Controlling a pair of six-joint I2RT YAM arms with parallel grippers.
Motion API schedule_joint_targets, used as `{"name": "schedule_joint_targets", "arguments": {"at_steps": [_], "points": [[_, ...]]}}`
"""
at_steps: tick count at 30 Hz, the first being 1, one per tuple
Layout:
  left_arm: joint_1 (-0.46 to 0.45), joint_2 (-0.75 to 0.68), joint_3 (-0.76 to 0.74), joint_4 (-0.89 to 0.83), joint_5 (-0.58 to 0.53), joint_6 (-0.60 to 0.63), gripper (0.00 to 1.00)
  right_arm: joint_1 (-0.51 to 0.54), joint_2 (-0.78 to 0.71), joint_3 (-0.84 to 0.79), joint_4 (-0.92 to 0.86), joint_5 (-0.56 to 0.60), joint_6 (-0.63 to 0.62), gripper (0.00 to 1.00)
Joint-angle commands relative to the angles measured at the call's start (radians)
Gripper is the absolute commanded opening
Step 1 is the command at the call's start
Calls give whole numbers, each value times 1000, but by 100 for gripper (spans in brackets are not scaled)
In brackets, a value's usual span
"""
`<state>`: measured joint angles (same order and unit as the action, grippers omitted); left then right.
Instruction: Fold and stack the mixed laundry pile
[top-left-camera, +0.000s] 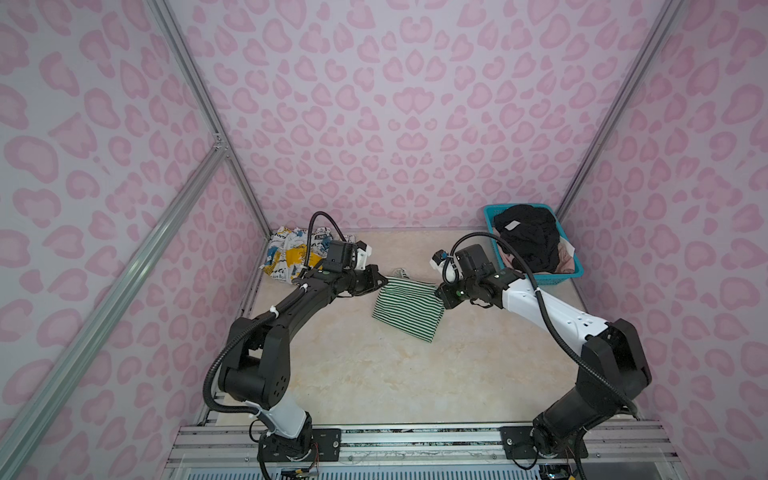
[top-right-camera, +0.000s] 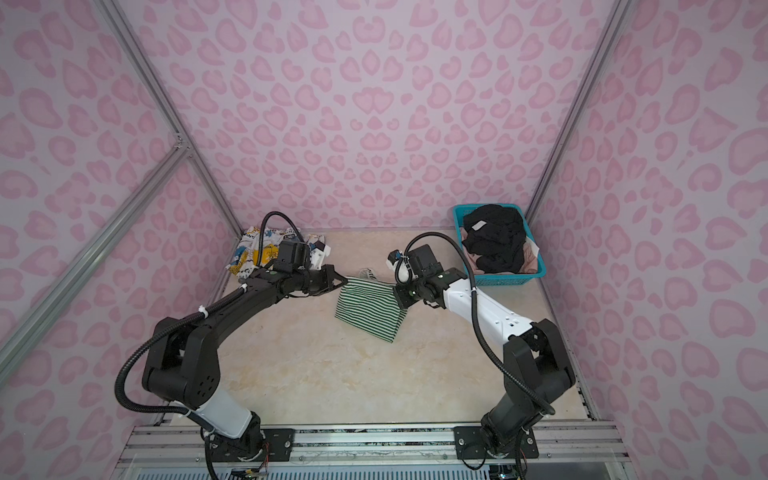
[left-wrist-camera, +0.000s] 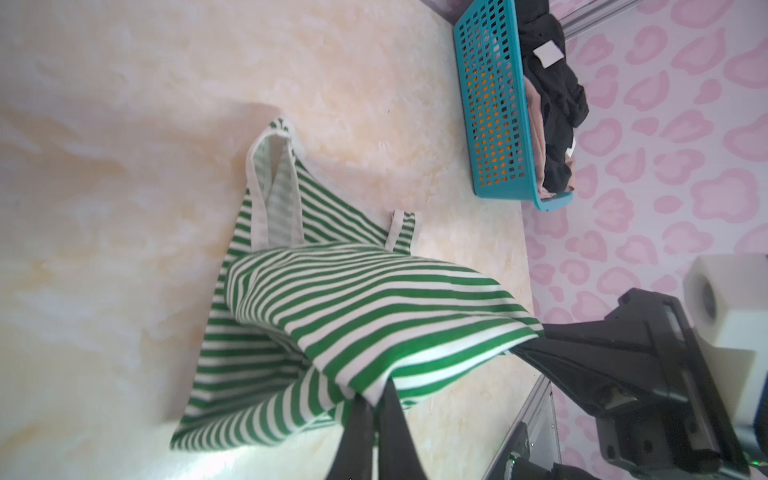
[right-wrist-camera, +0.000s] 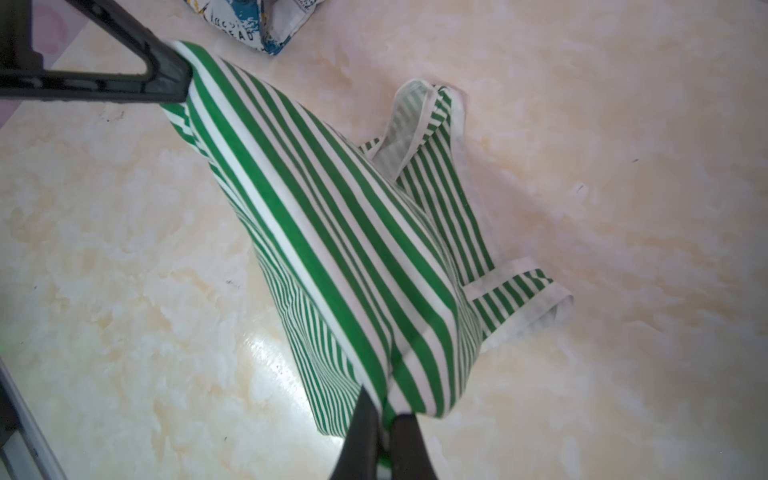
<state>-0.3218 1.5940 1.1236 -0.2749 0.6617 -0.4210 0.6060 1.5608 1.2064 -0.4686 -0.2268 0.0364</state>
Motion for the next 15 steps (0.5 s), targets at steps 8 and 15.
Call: {"name": "schedule_joint_targets", "arguments": {"at_steps": [8,15], "points": [[0,-337,-273,-146,-112,-6,2,259,-170,-143,-101,190,158,0],[0,-470,-379,-154,-142,-77,2,411,-202,-235,-91,269,285,0]]}}
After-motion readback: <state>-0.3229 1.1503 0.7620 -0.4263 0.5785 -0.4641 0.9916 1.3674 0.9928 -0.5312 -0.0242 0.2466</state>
